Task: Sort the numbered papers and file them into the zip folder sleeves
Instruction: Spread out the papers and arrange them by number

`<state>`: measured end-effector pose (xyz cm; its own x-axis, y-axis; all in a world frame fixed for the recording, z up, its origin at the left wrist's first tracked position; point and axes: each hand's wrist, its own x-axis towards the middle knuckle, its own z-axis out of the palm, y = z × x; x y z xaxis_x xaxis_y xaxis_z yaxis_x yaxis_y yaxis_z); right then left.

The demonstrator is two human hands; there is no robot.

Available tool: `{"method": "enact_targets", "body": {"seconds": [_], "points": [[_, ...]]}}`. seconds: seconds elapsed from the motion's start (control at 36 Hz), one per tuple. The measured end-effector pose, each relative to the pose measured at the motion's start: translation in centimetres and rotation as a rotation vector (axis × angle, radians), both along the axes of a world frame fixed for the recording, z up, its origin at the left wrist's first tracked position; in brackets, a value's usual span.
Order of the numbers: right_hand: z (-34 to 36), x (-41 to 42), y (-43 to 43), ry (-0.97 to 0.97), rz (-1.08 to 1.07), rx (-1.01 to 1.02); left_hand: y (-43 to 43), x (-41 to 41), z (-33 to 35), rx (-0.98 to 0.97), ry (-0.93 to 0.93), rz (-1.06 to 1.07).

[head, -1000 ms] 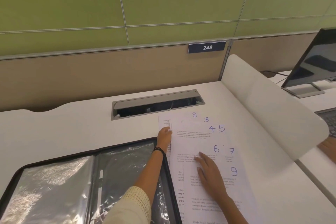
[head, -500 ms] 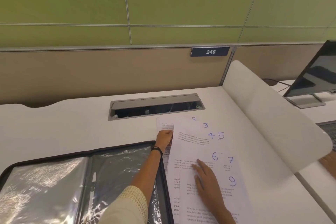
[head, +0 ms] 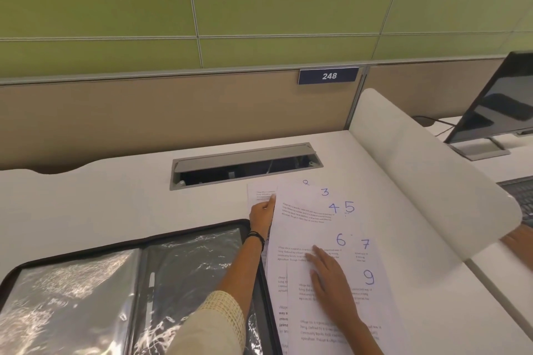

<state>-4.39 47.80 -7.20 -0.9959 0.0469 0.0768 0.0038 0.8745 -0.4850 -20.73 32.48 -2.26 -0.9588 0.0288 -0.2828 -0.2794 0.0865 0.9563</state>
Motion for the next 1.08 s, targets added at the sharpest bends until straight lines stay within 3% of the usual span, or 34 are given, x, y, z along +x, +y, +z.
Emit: {"method": "enact_targets", "body": {"seconds": [0.39, 0.72, 1.08], "points": [[0.4, 0.1, -0.2, 0.018, -0.011, -0.020, -0.1, -0.5, -0.8, 0.012, -0.002, 0.059], [0.9, 0.5, -0.2, 0.072, -0.005, -0.035, 0.4, 1.2, 2.7, -0.155, 0.306, 0.059], [1.3, 1.3, 0.9, 0.036, -0.032, -0.030, -0.2, 2.0, 10.4, -0.103, 0.583, 0.118]]}}
